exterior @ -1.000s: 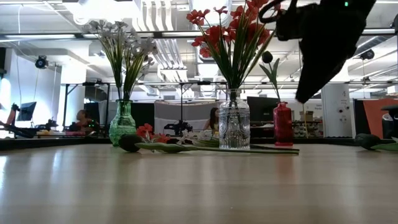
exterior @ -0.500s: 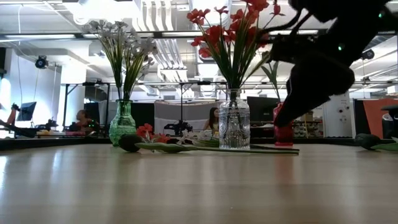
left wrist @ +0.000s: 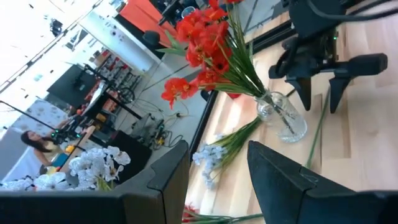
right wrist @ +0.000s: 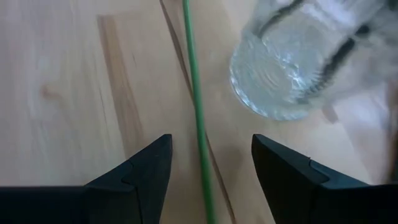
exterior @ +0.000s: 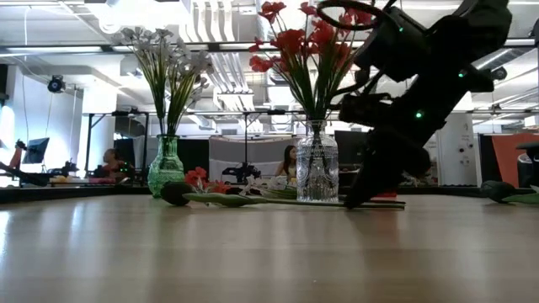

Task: Sort flowers into vase by color
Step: Put the left black flower into the red vase

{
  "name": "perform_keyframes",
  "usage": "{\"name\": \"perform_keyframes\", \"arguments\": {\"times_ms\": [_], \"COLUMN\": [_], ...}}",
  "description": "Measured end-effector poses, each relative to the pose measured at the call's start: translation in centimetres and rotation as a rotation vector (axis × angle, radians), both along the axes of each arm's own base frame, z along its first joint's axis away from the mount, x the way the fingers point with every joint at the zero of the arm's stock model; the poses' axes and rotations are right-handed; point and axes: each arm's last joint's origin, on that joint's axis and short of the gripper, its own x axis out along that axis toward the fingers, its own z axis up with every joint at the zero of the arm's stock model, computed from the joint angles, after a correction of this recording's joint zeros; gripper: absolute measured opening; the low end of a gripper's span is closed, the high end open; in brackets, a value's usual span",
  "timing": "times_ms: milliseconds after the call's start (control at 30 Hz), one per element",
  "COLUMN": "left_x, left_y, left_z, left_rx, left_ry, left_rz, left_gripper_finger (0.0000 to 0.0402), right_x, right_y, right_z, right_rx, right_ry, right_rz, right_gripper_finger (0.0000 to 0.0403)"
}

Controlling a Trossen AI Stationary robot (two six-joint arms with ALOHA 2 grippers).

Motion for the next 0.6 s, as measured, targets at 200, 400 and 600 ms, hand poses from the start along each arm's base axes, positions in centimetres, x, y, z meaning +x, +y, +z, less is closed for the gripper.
{"name": "perform_keyframes", "arguments": {"times_ms": [200, 400, 600], "left_x": [0.0, 0.0, 0.0], "left_y": [0.0, -0.1, -0.5], "left_z": [-0.4, -0.7, -1.1], "left_rx": [-0.014, -0.091, -0.273], "left_ry": [0.014, 0.054, 0.132], "left_rz": [-0.006, -0.045, -0.112], "left_gripper_finger": [0.0146, 0.0146, 0.0146], "right_x": [0.4, 0.3, 0.2], "right_y": [0.1, 0.1, 0.5], "right_z": [-0.4, -0.5, -0.5], "right_rx": [0.001, 0.01, 0.012], "right_ry": [0.009, 0.024, 0.041], "right_rz": [0.003, 0.011, 0.053], "right_gripper_finger": [0.0188, 0.0127, 0.0045]}}
